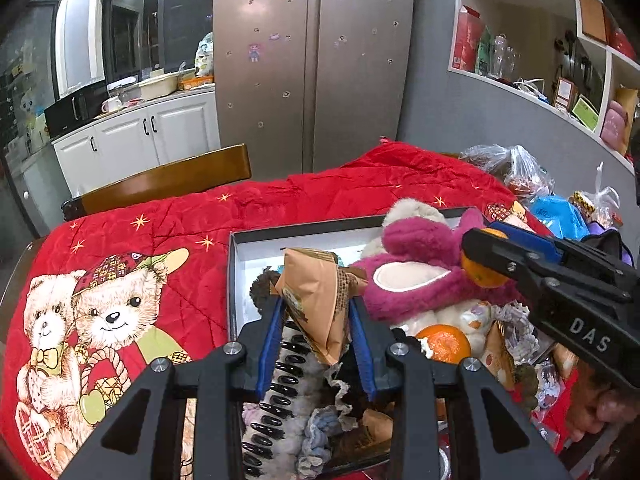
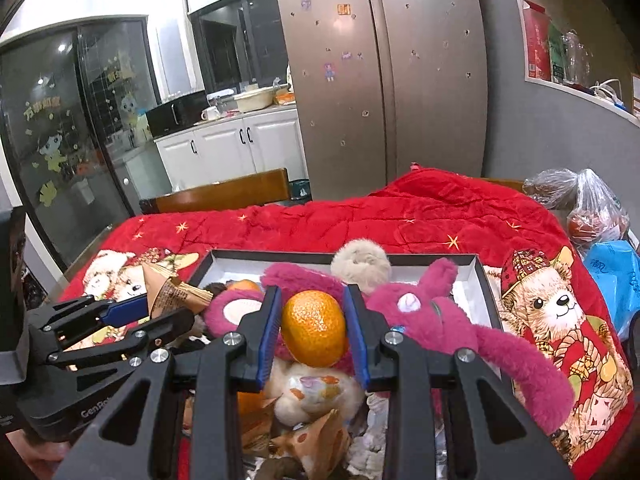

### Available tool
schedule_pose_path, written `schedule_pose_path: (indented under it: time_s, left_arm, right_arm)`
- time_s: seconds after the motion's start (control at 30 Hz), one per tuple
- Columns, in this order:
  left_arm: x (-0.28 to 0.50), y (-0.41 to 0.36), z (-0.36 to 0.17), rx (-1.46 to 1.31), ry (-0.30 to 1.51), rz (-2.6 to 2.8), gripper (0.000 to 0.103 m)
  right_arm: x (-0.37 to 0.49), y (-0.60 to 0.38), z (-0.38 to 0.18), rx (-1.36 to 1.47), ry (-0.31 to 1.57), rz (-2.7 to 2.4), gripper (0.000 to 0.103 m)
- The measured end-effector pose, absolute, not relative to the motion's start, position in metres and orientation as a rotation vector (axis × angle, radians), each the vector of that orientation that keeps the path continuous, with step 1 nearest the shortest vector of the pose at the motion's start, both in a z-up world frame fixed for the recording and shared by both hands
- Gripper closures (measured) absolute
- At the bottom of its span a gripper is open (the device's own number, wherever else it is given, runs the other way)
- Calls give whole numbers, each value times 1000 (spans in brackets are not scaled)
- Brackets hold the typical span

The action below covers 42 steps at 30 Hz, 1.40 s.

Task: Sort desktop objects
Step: 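Lift and carry the snack packet and orange over the tray with both tools, then open both tools to drop the paper packet and orange into the tray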

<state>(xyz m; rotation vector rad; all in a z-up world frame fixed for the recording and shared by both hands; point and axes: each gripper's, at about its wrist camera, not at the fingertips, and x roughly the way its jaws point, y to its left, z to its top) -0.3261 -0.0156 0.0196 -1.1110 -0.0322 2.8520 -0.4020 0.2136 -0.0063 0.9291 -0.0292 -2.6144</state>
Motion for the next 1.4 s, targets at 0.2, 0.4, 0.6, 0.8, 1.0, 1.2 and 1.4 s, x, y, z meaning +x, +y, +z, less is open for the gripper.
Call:
schedule_pose_path:
  time_s: [0.2,0.4,0.6,0.8,1.0,1.2,1.4]
  left_arm:
    - [-323,-12,25,-1101,-40,2838,69]
    - [-321,-11,31,-1078,-40,2843,69]
    - [-322,-11,29,-1091,-40,2844,69]
    - [-321,-9,31,-1090,3,2866,69]
    - [-321,-11,33,-1093,-1,2888,53]
    - [-321,-19,35,-1098,-118,2859,27]
    - [-332,-28,20,-1237,-321,2643,0]
  right_arm:
    - [-401,210,-10,940,-16,-2609,71]
    - [-397,207,-7,922,20,-2628,71]
    - [-398,208,-6,923,22,-2628,70]
    - [-397,206,-5,920,33,-2619,70]
    - [-396,206,-4,910,30,-2622,69]
    - [-391,212,6,869,-3,-2624,52]
    - [-388,224,20,835,-91,-2617,28]
